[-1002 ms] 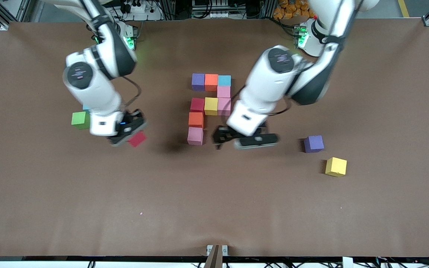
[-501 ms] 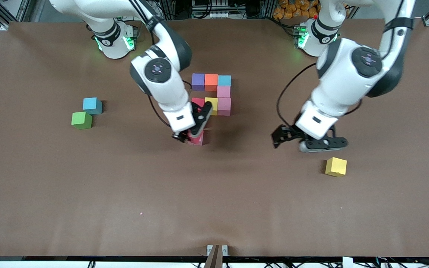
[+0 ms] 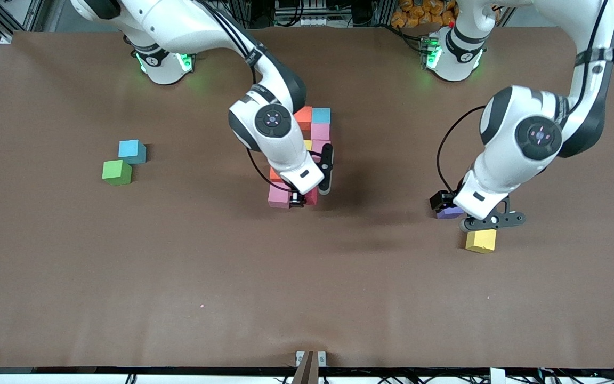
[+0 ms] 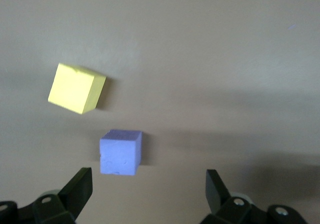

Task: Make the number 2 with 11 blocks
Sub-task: 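Carry the pink cube to the figure while the left gripper grasps purple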

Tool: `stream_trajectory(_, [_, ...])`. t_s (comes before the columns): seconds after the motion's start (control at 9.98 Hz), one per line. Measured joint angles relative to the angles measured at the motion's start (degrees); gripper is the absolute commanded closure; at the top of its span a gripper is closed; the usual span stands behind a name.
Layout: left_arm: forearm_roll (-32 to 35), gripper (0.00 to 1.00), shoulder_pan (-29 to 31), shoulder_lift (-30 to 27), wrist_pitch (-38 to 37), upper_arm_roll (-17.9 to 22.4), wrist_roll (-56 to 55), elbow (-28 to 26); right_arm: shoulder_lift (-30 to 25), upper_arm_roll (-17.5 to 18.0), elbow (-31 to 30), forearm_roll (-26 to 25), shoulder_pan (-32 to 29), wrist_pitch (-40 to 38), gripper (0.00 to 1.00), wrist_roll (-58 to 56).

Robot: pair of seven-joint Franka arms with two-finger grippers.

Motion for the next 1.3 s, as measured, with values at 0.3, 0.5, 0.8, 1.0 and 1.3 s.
stream_trajectory(0.3, [0.1, 0.00, 4.0, 2.5, 0.0, 0.0, 0.0, -3.3, 1.6, 0.3, 0.0, 0.0, 2.0, -1.5, 0.74, -0.7])
stream_trajectory(0.5, [0.0, 0.00, 5.2, 4.9, 0.2, 0.0, 0.0, -4.1, 4.4, 0.2, 0.0, 0.0, 2.1, -1.6, 0.74, -0.7])
stream_trajectory(0.8, [-0.8, 0.00, 5.2, 8.3, 1.4, -0.2, -0.2, -4.3, 6.3, 0.2, 0.0, 0.0, 1.9, -1.5, 0.73, -1.1])
stream_trajectory(1.0, [-0.9, 0.00, 5.2, 10.9, 3.0, -0.4, -0.2, -4.2, 6.4, 0.1, 0.0, 0.0, 1.7, -1.5, 0.72, -1.1])
stream_trajectory(1.3, [-0.8, 0.00, 5.2, 13.3, 4.0, -0.7, 0.2, -4.2, 6.5, 0.0, -0.1, 0.0, 1.4, -1.5, 0.72, -1.1])
